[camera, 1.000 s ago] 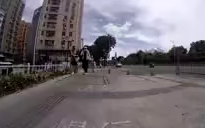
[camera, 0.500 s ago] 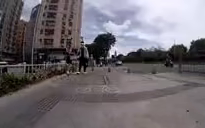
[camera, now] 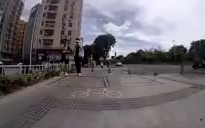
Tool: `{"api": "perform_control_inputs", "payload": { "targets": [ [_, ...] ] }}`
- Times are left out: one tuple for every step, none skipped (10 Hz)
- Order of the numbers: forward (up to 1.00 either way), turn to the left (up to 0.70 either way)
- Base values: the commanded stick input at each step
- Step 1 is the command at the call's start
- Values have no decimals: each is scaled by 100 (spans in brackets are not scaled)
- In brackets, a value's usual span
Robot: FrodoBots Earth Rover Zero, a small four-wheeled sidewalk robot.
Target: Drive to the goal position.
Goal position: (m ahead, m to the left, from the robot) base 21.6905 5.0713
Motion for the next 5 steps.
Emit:
{"api": "perform_control_inputs", "payload": {
  "targets": [
    [70,0],
    [70,0],
    [70,0],
    [70,0],
    [70,0]
  ]
}}
